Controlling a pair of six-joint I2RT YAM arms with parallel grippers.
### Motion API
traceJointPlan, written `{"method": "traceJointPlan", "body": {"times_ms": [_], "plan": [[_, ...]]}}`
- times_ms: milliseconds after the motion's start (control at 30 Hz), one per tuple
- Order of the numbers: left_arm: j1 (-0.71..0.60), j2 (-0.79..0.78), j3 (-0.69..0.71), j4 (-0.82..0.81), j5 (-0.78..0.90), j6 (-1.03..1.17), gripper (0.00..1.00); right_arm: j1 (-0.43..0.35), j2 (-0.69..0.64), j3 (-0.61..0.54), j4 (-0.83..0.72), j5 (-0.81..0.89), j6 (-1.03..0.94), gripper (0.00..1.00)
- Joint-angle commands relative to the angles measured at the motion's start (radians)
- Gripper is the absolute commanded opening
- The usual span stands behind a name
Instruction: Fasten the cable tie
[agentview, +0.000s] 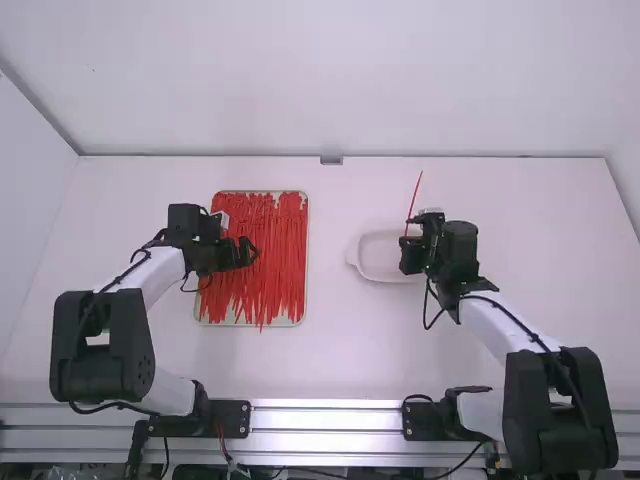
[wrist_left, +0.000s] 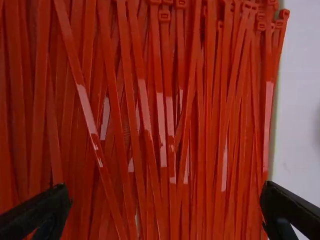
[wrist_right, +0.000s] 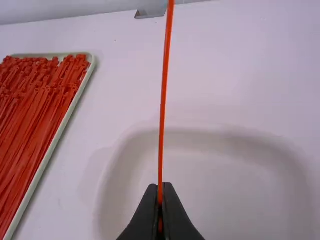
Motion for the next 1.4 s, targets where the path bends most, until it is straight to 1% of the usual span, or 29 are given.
{"method": "traceJointPlan", "body": {"times_ms": [0,600,700,867,967,1233,1367], "plan": [[-0.007,0.004,-0.007,-0.002,0.004,0.001,0.99,0.001,-0.011,-0.008,0.002,0.008,0.005,0.00],[-0.008,0.004,-0.007,-0.002,0.009,0.002,1.00,0.000,-0.011,-0.008,0.027,0.011,0.005,0.00],[-0.006,0.004,-0.007,0.006,0.130,0.076,0.99,0.001,-0.010,-0.008,0.027,0.011,0.005,0.00],[-0.006,0.004,-0.007,0.026,0.192,0.079,0.99,0.002,-0.010,-0.008,0.026,0.011,0.005,0.00],[-0.013,0.004,-0.007,0.028,0.264,0.124,0.99,0.001,-0.010,-0.008,0.026,0.011,0.005,0.00],[0.001,0.004,-0.007,0.010,0.550,0.275,0.99,0.001,-0.010,-0.008,0.026,0.011,0.005,0.00],[-0.007,0.004,-0.007,0.005,0.605,0.279,0.99,0.001,-0.010,-0.008,0.026,0.011,0.005,0.00]]}}
